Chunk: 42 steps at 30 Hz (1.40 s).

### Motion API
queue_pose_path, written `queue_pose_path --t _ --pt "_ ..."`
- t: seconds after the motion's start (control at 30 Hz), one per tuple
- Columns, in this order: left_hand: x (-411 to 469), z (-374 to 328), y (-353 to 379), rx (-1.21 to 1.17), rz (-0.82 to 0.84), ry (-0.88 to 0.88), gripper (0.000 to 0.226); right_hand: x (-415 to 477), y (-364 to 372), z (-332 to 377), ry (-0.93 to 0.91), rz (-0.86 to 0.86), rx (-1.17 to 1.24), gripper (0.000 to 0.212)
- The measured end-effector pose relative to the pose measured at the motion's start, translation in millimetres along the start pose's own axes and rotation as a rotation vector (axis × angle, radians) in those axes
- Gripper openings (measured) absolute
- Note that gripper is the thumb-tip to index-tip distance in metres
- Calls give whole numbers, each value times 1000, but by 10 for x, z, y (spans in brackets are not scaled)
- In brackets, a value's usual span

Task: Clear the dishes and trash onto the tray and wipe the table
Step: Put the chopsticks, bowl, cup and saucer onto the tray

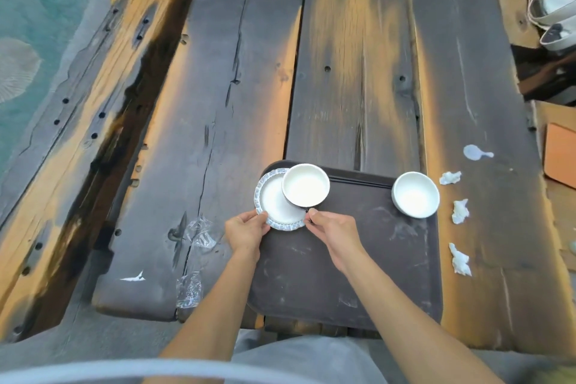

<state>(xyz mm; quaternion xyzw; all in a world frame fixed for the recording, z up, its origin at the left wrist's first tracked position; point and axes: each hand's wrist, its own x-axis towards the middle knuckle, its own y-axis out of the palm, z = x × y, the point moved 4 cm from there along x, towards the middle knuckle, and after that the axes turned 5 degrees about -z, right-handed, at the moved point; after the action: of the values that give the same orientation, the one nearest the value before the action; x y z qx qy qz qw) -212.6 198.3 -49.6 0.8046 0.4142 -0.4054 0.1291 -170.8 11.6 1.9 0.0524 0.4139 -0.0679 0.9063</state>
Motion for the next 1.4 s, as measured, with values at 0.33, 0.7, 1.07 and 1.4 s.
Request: queue_pose_path --t 0.33,0.7,1.07,1.4 --pt "-23 106 108 -38 17 -75 28 13 178 -291 43 2 71 6" --pt "-30 182 89 79 -22 -44 12 211 260 -424 48 -35 -221 15" --pt "-20 161 76 100 14 -44 11 251 366 -419 12 16 -371 19" --pt "-16 187 65 60 24 -63 12 227 396 -429 -99 -7 -476 38"
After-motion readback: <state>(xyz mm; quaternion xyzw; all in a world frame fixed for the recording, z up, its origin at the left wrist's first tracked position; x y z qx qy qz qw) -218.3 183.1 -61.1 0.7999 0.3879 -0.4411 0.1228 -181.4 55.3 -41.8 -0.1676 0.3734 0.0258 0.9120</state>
